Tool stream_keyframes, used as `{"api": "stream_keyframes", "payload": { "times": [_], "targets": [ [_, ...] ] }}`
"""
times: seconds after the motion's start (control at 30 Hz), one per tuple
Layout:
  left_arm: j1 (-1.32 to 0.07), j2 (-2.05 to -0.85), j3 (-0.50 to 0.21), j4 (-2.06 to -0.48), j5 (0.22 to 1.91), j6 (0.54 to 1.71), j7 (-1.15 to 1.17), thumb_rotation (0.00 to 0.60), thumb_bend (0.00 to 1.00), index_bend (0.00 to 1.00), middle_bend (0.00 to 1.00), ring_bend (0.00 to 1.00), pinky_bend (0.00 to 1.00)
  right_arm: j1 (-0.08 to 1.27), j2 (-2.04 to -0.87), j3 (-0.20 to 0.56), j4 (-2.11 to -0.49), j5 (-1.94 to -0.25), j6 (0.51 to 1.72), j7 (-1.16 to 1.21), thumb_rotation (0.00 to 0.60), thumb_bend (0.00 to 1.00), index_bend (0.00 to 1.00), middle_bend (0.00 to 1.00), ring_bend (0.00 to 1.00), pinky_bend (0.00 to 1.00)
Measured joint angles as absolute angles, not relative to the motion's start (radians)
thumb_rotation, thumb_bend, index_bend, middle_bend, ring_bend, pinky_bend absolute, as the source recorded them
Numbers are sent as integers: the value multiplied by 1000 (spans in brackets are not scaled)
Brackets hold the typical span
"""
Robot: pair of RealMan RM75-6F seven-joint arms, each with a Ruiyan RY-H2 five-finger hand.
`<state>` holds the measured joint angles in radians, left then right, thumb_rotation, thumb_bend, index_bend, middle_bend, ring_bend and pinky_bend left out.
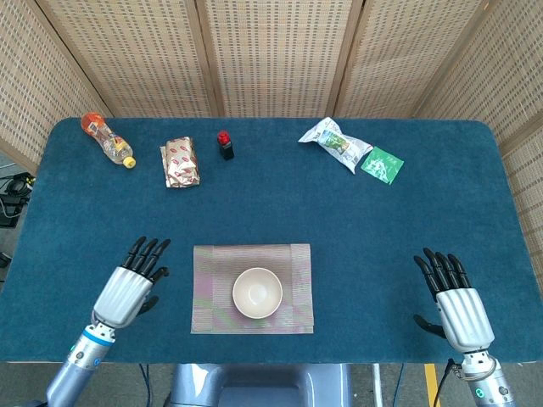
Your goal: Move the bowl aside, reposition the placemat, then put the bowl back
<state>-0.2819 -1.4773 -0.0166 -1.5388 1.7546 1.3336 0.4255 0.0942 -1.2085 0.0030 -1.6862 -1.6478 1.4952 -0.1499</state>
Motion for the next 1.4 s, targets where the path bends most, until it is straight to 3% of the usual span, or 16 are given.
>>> {"api": "stream_keyframes", "payload": {
  "times": [0.7,1.27,1.4],
  "targets": [
    [-437,-1714,-45,-1519,1714,1112,619,600,0,471,0,0,0,89,-1170,5,-1705,-1655,1516,-77,600,90,0,0,0,0],
    [-495,-1848,-82,-1455,1595,1035,693,600,3,535,0,0,0,89,-1152,5,-1707,-1662,1522,-39,600,90,0,0,0,0],
    [-505,-1869,-86,-1431,1575,1030,702,600,107,575,0,0,0,89,-1154,4,-1707,-1664,1520,-45,600,90,0,0,0,0]
  ]
}}
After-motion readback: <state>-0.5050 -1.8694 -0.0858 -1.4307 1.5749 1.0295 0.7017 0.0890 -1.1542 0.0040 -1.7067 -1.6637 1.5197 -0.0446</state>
